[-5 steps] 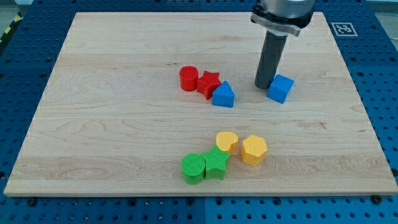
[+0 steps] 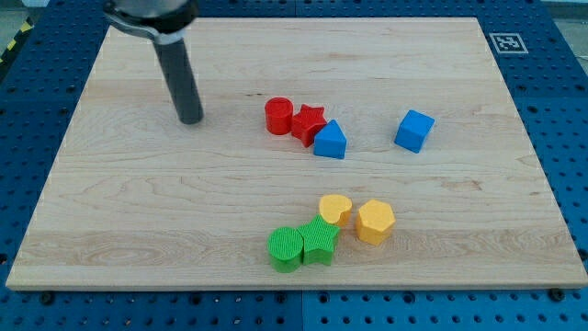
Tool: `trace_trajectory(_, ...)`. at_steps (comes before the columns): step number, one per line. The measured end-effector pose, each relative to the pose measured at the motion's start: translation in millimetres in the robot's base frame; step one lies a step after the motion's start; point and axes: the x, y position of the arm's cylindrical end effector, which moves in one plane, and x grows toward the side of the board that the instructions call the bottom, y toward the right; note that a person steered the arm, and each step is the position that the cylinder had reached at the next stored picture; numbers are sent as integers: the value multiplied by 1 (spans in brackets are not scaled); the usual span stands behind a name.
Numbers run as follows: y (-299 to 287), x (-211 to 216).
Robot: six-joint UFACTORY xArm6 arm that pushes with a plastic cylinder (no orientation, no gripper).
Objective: Slide the blue triangle to the blue cube
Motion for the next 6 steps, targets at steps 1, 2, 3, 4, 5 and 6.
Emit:
trace_trajectory(1, 47, 17)
trace_trajectory(2, 82, 29)
trace_trajectory(3, 109, 35)
trace_trajectory(4, 133, 35)
trace_trajectory(5, 164, 43)
trace_trajectory(6, 189, 44)
